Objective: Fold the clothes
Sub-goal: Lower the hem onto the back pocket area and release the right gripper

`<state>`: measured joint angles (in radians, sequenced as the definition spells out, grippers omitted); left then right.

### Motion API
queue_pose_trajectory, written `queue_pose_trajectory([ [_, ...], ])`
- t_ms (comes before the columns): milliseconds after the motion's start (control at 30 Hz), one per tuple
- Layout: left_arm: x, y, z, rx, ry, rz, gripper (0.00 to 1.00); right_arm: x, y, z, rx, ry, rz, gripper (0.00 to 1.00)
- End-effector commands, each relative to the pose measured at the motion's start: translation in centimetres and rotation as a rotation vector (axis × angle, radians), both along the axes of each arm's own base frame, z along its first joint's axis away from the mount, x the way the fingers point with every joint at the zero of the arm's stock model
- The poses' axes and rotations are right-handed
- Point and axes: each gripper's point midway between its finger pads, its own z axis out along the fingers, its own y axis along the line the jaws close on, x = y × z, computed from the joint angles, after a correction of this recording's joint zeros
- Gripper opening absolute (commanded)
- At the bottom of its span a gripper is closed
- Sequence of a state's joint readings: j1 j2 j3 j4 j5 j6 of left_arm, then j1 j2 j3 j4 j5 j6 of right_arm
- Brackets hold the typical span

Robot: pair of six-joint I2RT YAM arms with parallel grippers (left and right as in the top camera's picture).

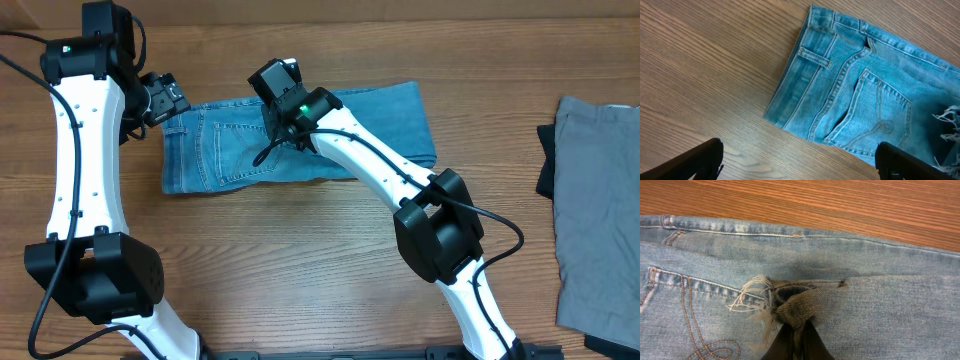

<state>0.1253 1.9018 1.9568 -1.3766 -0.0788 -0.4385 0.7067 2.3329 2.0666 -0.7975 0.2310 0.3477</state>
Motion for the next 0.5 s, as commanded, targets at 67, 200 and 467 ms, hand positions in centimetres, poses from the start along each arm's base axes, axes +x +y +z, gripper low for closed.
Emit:
queue_pose_trajectory([
  [67,0.0,0.2,-0.1,0.000,0.002,0.001,1.00,0.3,1.6,2.6,0.093,-0.025,0.015,0.04],
  [200,0.0,0.2,-0.1,0.000,0.002,0.001,1.00,-0.1,2.2,2.5,0.120,-0.001,0.040,0.67],
  [467,0.0,0.2,-0.1,0.000,0.002,0.001,1.00,0.6,0.7,7.0,0.119,-0.083,0.036,0.87],
])
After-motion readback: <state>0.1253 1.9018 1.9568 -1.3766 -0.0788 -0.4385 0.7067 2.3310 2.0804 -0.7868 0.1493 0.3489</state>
